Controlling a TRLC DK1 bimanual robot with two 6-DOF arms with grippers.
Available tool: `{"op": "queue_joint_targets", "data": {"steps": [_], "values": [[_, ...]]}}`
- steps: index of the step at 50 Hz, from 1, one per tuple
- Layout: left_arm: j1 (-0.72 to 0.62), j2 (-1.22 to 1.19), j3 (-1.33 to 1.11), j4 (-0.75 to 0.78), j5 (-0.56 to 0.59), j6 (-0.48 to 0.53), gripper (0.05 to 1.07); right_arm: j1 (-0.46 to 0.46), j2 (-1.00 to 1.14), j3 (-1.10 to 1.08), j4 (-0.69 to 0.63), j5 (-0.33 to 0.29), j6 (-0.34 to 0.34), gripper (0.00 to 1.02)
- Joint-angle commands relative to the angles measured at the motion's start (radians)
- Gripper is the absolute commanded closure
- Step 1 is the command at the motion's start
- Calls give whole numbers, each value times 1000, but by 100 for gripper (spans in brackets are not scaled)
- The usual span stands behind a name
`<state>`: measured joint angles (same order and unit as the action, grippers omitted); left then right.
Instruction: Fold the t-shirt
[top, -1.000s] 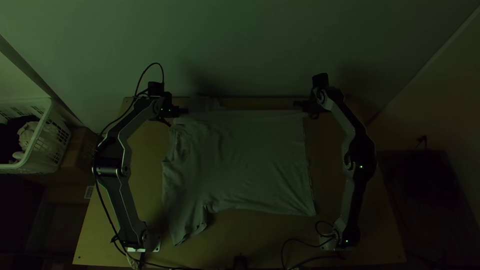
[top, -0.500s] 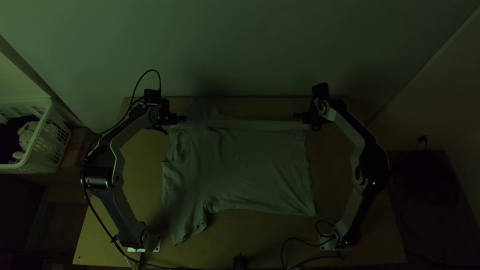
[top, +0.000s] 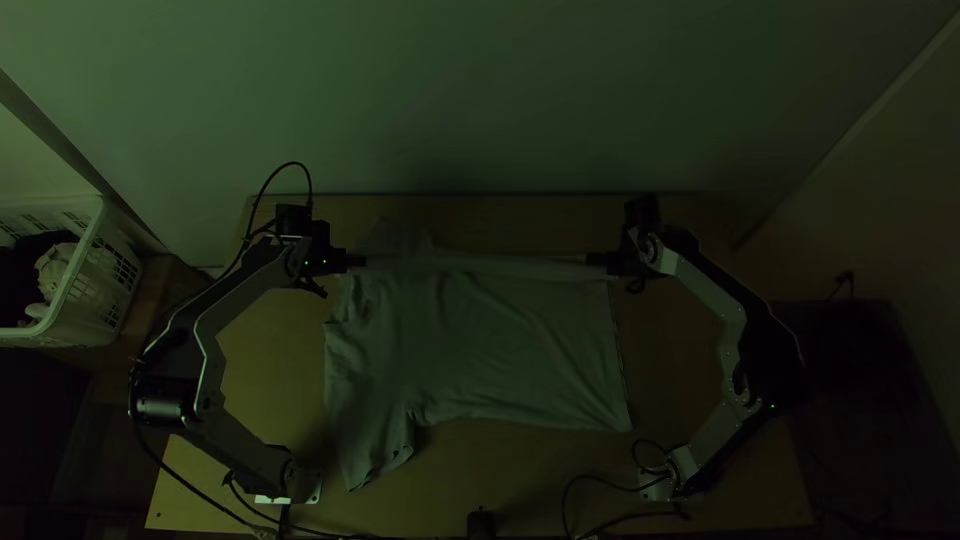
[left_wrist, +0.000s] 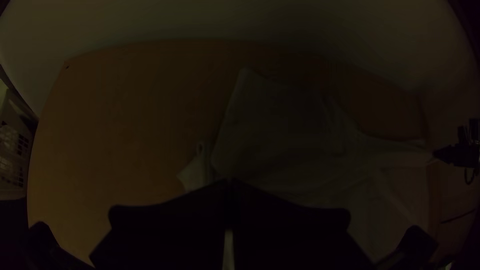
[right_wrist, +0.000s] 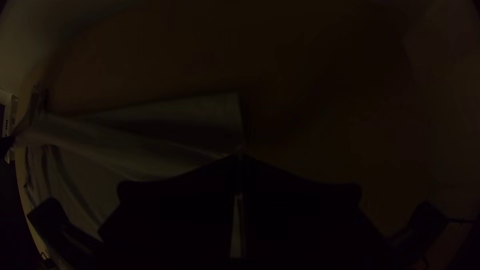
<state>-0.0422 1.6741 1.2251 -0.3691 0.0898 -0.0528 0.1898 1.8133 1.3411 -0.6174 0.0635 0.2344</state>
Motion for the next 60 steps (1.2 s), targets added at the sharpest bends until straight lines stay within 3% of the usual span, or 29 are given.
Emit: {"op": "queue_joint_targets", "data": {"steps": [1,21,22,24,28,32,35,38,39,52,60], "values": [[-2,-79,-99,22,-2,-18,104,5,-60,-71,19,10,3,100],[-16,-229,-365,105,-2,-15,102,23,-189,-275,97,22,17,100],[-18,-229,-372,107,-2,-18,95,23,-193,-283,100,27,17,100],[-18,-231,-381,104,-2,-21,71,23,-203,-295,104,30,17,98],[-28,-234,-391,91,-4,-15,33,23,-226,-318,102,47,22,84],[-33,-257,-392,61,-2,-21,19,23,-272,-350,102,73,22,65],[-35,-283,-395,44,1,-22,11,23,-322,-384,102,84,22,39],[-38,-309,-389,12,31,-19,10,20,-374,-415,102,94,23,5],[-38,-321,-388,1,34,-16,10,19,-390,-422,100,98,23,3],[-39,-545,-409,-82,53,22,10,7,-626,-493,51,98,16,4],[-39,-642,-398,-212,65,28,10,17,-723,-482,-79,98,51,3]]}}
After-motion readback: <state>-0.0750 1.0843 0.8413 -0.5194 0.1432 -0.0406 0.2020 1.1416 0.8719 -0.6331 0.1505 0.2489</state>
